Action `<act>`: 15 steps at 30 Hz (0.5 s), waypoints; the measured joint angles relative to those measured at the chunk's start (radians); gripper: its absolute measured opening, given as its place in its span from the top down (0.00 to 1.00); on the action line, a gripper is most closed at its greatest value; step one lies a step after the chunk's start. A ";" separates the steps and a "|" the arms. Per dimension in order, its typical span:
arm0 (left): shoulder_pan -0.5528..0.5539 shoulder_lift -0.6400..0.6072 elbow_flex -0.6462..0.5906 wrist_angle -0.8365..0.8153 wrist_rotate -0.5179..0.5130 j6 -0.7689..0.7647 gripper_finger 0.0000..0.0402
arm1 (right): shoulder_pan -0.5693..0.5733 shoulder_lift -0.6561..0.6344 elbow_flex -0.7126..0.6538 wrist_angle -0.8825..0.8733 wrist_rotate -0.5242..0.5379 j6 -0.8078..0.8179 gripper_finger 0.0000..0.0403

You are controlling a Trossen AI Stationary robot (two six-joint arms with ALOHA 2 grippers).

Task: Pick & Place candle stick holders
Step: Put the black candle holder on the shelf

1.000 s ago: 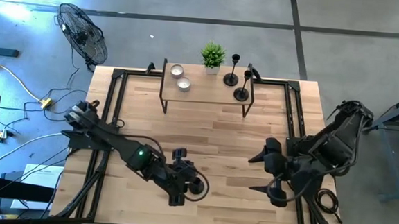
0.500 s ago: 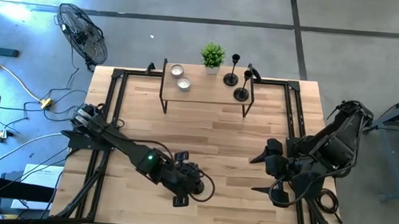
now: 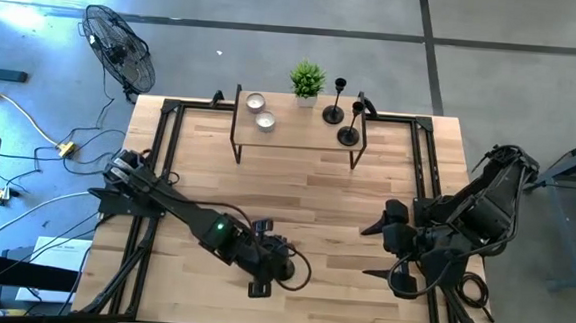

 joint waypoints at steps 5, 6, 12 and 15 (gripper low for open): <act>0.000 0.000 0.000 0.001 -0.036 0.016 0.59 | 0.000 0.000 0.000 -0.001 0.011 0.000 0.04; 0.000 0.000 0.000 0.001 -0.037 0.021 0.59 | -0.001 0.000 0.000 -0.001 0.012 0.000 0.04; 0.023 0.000 0.000 0.001 -0.022 0.021 0.59 | -0.002 0.000 0.000 -0.002 0.011 0.000 0.04; 0.047 0.000 0.000 0.004 0.000 0.021 0.59 | -0.002 0.000 0.000 -0.002 0.011 0.001 0.04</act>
